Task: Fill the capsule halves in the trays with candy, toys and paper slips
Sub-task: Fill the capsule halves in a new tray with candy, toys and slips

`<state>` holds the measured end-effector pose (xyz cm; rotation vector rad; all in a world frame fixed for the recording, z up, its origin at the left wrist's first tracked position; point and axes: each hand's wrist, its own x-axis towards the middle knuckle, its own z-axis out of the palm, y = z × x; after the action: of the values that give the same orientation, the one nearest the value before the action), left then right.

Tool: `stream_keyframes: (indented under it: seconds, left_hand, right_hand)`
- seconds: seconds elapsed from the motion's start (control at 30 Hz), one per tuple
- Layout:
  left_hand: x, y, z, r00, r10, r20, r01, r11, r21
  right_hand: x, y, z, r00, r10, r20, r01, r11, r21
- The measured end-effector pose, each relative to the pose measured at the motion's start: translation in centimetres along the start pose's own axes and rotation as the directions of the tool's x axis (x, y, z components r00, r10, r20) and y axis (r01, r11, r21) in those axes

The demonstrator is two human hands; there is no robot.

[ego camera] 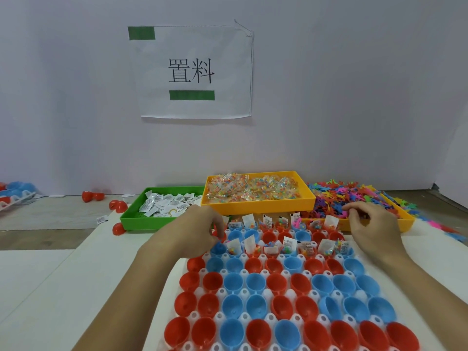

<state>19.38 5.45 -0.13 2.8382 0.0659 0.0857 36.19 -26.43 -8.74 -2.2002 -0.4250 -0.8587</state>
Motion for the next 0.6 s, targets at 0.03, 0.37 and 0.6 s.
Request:
stream_keyframes:
  seconds: [0.03, 0.37, 0.6]
  left_hand:
    - [0.0, 0.0, 0.0, 1.0, 0.0, -0.012, 0.0, 1.0, -0.003]
    - [0.3, 0.7, -1.0, 0.979, 0.006, -0.202, -0.01, 1.0, -0.019]
    - [6.4, 3.6, -1.8, 0.978, 0.093, -0.188, -0.08, 0.994, 0.075]
  right_hand:
    - [0.0, 0.0, 0.0, 1.0, 0.001, 0.0, -0.001, 1.0, -0.001]
    - [0.1, -0.3, 0.0, 1.0, 0.002, 0.008, -0.002, 1.0, -0.009]
    - [0.1, -0.6, -0.2, 1.0, 0.031, -0.004, -0.031, 0.999, 0.011]
